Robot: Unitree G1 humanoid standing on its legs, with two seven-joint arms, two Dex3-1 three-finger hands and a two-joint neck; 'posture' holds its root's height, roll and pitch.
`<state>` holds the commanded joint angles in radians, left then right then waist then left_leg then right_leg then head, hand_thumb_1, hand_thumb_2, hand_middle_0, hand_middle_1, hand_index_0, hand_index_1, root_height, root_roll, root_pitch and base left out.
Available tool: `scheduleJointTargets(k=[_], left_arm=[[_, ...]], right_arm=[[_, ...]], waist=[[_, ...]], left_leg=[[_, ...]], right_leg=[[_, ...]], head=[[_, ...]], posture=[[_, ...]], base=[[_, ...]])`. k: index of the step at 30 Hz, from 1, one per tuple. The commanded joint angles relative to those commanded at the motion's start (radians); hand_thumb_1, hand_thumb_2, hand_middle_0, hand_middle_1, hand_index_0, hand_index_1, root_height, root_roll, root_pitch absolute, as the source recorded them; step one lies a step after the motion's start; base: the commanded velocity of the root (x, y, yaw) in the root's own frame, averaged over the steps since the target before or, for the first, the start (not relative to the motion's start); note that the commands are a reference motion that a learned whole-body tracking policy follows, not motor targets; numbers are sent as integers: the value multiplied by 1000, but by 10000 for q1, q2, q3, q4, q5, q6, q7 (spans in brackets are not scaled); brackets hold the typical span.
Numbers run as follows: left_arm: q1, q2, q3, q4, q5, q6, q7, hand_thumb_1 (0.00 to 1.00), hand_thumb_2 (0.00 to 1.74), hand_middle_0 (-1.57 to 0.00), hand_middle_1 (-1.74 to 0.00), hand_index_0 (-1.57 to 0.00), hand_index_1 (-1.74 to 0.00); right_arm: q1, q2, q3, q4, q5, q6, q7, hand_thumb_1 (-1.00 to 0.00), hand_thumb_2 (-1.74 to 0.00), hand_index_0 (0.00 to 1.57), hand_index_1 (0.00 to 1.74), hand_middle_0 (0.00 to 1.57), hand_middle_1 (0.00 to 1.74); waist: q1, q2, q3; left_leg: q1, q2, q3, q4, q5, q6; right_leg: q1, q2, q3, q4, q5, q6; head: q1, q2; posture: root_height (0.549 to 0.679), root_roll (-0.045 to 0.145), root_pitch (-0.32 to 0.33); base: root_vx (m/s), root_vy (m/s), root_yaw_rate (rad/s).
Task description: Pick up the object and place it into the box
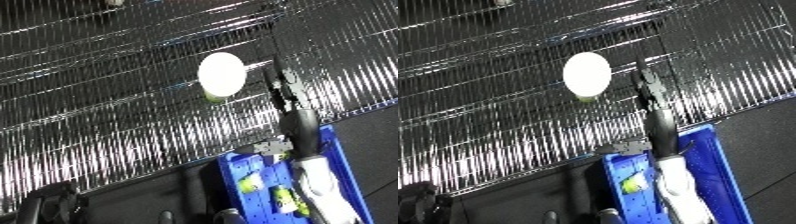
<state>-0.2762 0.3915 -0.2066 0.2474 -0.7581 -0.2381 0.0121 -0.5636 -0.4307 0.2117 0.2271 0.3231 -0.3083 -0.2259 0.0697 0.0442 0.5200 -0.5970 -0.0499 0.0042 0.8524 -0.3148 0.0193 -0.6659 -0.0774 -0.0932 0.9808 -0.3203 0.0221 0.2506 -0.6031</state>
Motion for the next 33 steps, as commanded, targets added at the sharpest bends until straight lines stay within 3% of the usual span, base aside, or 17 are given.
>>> scheduleJointTargets(k=[24,33], left_arm=[[-31,0,4,7,-2,-3,8,1000,1740,-1570,-1740,-1570,-1740],[-238,209,-84,-185,-86,-92,248,1000,1740,-1570,-1740,-1570,-1740]], right_arm=[[-65,-1,19,44,10,-5,-7,0,0,0,0,0,0],[-758,-90,192,508,328,-83,-18,0,0,0,0,0,0]], waist=[[-5,2,0],[79,173,0]], left_leg=[[-39,-5,1,17,-5,2],[-403,-64,24,233,-83,27]], right_leg=[[-41,-2,0,19,-4,-1],[-464,-1,14,264,-58,-23]], head=[[0,0],[601,772]], posture=[[607,53,57],[602,55,74]], base=[[0,0,1],[16,16,19]])
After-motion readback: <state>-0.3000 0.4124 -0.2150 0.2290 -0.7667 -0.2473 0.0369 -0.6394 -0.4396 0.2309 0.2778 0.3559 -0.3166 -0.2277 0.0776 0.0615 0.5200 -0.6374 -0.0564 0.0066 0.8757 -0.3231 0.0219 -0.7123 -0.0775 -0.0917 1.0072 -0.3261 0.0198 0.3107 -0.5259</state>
